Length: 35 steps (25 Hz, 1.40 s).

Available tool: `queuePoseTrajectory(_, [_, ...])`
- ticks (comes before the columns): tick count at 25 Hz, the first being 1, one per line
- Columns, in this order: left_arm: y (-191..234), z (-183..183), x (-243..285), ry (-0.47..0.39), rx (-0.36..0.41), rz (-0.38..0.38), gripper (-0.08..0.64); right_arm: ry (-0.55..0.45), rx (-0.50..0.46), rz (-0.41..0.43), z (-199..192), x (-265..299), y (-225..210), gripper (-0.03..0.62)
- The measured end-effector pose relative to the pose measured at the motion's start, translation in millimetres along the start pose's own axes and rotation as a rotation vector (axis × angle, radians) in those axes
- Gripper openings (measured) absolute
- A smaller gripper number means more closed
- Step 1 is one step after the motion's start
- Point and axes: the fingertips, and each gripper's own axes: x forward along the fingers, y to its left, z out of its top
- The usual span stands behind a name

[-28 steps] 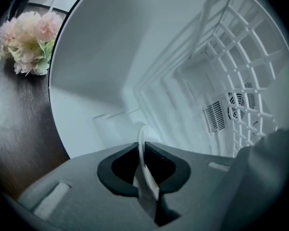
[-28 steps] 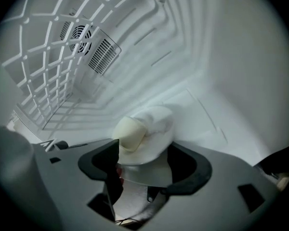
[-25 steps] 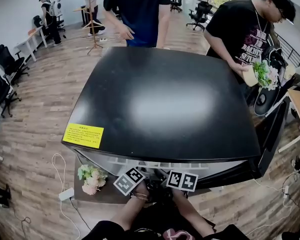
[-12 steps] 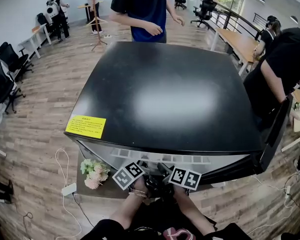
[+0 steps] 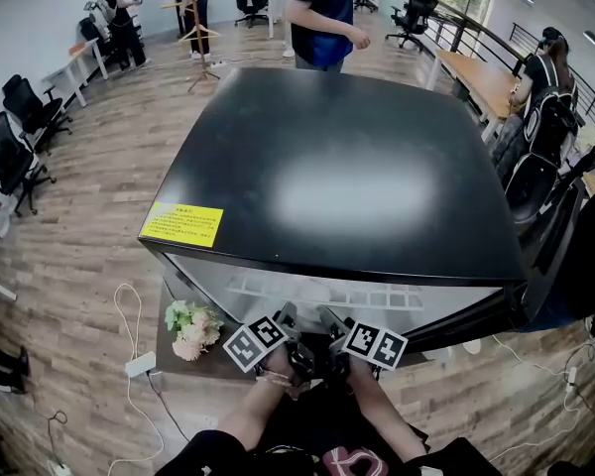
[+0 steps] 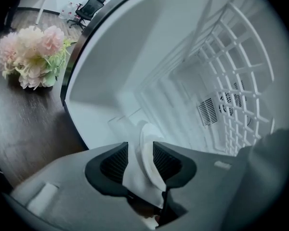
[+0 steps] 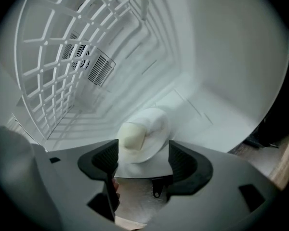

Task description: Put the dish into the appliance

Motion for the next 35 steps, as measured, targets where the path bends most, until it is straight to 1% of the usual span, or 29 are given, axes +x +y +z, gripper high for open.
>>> queuePoseTrajectory(3, [-1,-4,-5,0.004,0.004,-0.016,0.149,-0.023,0.002,-0.001,-3,-6,-2,0.321])
queuePoseTrajectory(5, [-1,-7,-10,0.007,0.015,-0.029,0.149,-0.034,-0.012,0.001,-7,-10,-1,0.334])
queuePoseTrajectory(8, [-3,-11,-15,0.022,0.068,-0.050,0.149,-0.042,-0.035,0.008,-12,-16,1,0.339])
queuePoseTrajectory(13, [-7,-19,-27,0.040,0.186,-0.086,0.147,-0.041,-0.090,0.003,-26,-25,2,0.339])
queuePoseTrajectory(15, [-8,-24,-34,0.047,0.258,-0.110,0.149,-0.048,-0.113,-0.007,-31,-30,2,0.339])
queuePoseTrajectory(18, [-8,-31,-45,0.060,0.391,-0.139,0.147,-0.058,-0.171,-0.033,-40,-38,3,0.338])
queuePoseTrajectory(20, [-7,-36,-52,0.070,0.446,-0.155,0.147,-0.067,-0.213,-0.052,-46,-43,3,0.337])
queuePoseTrajectory(21, [-6,-37,-56,0.074,0.470,-0.163,0.147,-0.073,-0.215,-0.053,-49,-45,3,0.336])
queuePoseTrajectory(22, [-5,-39,-59,0.077,0.494,-0.172,0.147,-0.080,-0.204,-0.048,-52,-48,3,0.331])
queuePoseTrajectory(24, [-4,-42,-67,0.084,0.544,-0.201,0.146,-0.102,-0.167,-0.031,-57,-54,4,0.293])
queuePoseTrajectory(26, [-3,-44,-74,0.095,0.592,-0.232,0.142,-0.130,-0.151,-0.029,-61,-60,4,0.262])
queuePoseTrajectory(28, [-1,-47,-81,0.105,0.628,-0.251,0.132,-0.153,-0.166,-0.036,-65,-65,4,0.236])
queuePoseTrajectory(32, [3,-47,-91,0.095,0.677,-0.277,0.090,-0.186,-0.238,-0.054,-71,-70,7,0.203])
queuePoseTrajectory(34, [3,-49,-95,0.095,0.707,-0.302,0.054,-0.188,-0.263,-0.059,-77,-69,9,0.186])
queuePoseTrajectory(35, [3,-52,-96,0.101,0.723,-0.313,0.052,-0.185,-0.272,-0.062,-81,-68,10,0.176])
